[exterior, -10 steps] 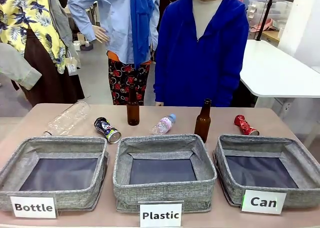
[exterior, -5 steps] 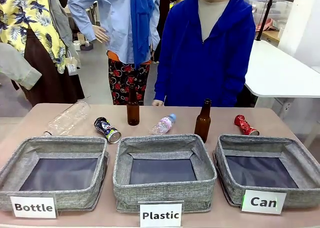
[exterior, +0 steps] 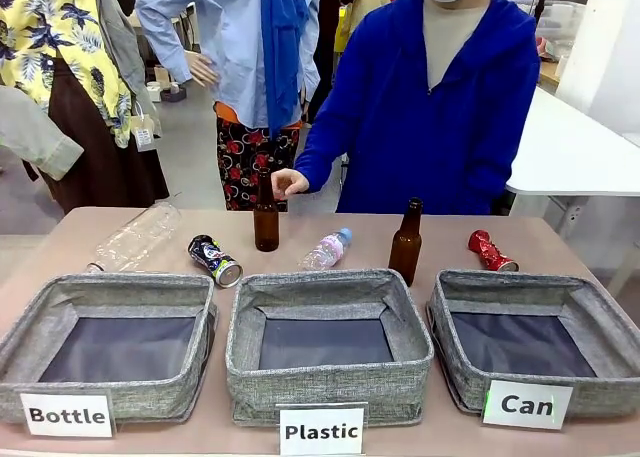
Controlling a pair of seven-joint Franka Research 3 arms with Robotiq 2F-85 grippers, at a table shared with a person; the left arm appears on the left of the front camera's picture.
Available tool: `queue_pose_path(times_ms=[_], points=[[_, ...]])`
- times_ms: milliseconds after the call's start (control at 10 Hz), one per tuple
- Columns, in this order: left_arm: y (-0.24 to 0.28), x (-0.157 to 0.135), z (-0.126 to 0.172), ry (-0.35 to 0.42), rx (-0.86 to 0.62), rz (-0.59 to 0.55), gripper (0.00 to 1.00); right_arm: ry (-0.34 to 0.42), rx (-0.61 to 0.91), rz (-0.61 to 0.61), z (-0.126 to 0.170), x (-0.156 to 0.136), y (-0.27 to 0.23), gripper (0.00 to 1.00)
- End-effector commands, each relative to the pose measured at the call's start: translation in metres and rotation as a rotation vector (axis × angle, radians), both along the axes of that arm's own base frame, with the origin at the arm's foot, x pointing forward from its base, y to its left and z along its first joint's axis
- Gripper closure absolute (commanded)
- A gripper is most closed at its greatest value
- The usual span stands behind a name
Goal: Sort the can waste into the basket.
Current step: Pick up the can waste from the table and place it in the right Fabric basket.
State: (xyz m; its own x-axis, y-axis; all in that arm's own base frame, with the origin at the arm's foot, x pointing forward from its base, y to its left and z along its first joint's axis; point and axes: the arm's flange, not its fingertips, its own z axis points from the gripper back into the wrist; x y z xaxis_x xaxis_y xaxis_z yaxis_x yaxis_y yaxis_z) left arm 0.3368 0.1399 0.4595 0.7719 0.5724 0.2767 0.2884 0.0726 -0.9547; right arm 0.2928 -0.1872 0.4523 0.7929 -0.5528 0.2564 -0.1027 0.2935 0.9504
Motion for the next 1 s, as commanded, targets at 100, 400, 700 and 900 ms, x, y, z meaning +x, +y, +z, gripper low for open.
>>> queue_pose_path(times_ms=[100,400,700,900], points=[[0.001,-0.002,-0.001,-0.015,0.003,-0.010,0.00,0.173,-0.444,0.017,0.053,0.054,0.084,0.00],[0.001,-0.002,-0.001,-0.015,0.003,-0.010,0.00,0.334,-0.862,-0.036,0.062,0.110,0.157,0.00],[0.001,-0.002,-0.001,-0.015,0.003,-0.010,0.00,0.354,-0.909,-0.165,0.060,0.115,0.172,0.00],[0.001,-0.002,-0.001,-0.015,0.003,-0.010,0.00,0.294,-0.957,-0.064,0.049,0.118,0.185,0.00]])
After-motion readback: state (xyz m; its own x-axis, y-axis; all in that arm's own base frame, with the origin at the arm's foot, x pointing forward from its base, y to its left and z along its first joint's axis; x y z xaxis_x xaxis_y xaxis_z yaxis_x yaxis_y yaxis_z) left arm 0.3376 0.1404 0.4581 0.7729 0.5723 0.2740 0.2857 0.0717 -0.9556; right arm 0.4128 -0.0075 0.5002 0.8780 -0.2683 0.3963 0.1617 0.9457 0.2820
